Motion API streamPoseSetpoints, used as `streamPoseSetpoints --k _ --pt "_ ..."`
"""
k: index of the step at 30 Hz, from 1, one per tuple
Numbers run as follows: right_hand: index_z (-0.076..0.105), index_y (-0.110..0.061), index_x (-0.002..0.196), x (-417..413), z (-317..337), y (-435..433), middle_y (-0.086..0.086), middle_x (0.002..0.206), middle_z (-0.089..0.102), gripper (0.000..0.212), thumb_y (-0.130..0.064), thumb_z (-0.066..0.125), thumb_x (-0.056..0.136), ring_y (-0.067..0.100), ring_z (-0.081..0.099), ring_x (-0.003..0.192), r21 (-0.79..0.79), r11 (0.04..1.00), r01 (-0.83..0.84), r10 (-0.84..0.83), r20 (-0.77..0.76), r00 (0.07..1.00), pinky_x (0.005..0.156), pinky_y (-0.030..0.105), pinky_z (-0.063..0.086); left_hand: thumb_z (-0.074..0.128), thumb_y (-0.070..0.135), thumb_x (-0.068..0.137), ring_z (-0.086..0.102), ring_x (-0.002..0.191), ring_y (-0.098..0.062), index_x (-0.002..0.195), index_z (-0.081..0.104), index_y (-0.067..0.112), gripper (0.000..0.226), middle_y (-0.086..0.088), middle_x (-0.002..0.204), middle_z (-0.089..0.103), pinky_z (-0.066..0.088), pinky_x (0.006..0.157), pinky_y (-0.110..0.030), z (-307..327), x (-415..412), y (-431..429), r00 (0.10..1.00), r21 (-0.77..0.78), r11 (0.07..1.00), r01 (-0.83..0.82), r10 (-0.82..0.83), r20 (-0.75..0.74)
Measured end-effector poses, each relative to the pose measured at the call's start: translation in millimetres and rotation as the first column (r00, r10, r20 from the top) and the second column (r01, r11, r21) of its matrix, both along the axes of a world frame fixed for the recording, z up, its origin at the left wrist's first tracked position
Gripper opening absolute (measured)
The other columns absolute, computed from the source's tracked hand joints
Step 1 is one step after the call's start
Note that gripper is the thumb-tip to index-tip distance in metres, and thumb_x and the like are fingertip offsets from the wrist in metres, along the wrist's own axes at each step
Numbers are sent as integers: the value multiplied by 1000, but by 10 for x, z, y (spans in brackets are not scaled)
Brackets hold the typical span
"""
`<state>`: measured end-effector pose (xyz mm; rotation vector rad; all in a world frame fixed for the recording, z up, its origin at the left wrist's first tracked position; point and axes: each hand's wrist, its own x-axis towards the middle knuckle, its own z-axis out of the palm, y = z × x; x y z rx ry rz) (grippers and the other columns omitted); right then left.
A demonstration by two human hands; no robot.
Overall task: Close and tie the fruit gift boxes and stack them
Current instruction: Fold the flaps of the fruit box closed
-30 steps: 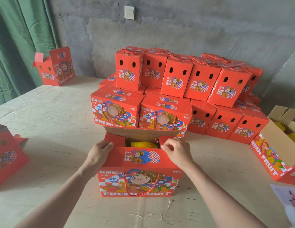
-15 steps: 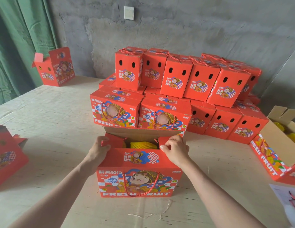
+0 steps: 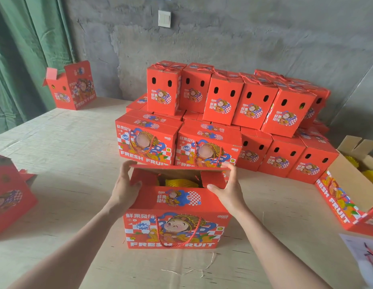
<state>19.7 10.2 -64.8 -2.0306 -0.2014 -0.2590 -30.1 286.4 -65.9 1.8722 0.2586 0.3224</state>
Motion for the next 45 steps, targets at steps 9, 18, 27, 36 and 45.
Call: streamPoseSetpoints --k 9,18,27,36,45 --pt "55 -22 96 31 26 -182 -5 126 56 14 -28 65 89 11 50 121 -256 955 -149 149 -22 989 89 20 34 81 48 61 48 115 -21 135 30 11 97 -7 134 44 48 92 -42 -60 -47 19 994 236 969 66 -43 -104" --pt "12 -63 140 404 336 -278 -8 160 3 59 -71 36 87 17 7 147 -709 446 -545 306 -452 838 116 50 20 41 82 65 14 145 -18 140 31 18 100 0 156 21 3 118 -46 190 381 239 886 743 486 460 -201 -417" --pt "-3 -65 135 423 255 -263 9 154 29 56 -73 9 82 29 27 142 -867 345 -359 363 -229 903 108 45 33 18 78 72 41 125 -20 149 22 36 88 1 132 48 32 107 -36 212 516 304 821 768 324 552 -372 -433" --pt "-2 -69 134 402 246 -183 13 147 33 49 -56 28 97 32 31 136 -860 349 -372 335 -256 907 109 46 31 33 56 95 36 127 -20 147 17 45 56 1 137 40 31 109 -38 124 465 238 859 817 308 488 -334 -388" --pt "9 -59 142 354 211 11 16 150 26 48 -55 28 99 31 21 141 -838 385 -387 345 -258 902 113 46 17 24 65 93 49 112 -22 146 -1 51 60 -6 128 45 38 96 -34 250 499 120 840 846 145 513 -284 -461"
